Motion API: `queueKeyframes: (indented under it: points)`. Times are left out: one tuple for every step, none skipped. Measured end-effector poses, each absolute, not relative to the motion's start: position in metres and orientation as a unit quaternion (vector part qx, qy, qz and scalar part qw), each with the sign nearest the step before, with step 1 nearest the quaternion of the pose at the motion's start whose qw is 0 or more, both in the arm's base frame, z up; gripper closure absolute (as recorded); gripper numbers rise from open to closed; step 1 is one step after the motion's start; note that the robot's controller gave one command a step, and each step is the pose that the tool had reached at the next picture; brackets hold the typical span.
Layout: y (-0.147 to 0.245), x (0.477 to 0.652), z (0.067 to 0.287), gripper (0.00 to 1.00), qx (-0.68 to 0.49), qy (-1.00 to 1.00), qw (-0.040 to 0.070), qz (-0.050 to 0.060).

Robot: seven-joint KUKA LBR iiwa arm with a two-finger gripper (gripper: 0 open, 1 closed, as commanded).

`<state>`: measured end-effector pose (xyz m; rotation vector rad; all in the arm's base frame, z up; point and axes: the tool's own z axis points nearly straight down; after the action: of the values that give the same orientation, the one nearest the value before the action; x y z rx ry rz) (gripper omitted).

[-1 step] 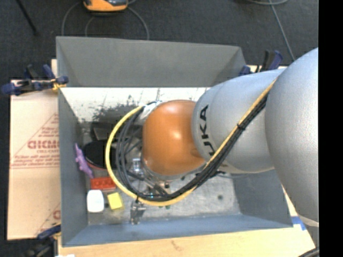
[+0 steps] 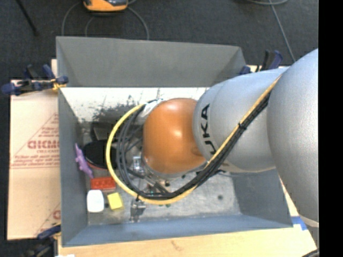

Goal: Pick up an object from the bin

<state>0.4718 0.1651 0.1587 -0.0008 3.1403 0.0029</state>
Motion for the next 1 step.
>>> queueKeyframes:
  points:
    - [0.1828, 0.4948, 0.0740, 1.00, 0.037, 0.999, 0.000, 0.002]
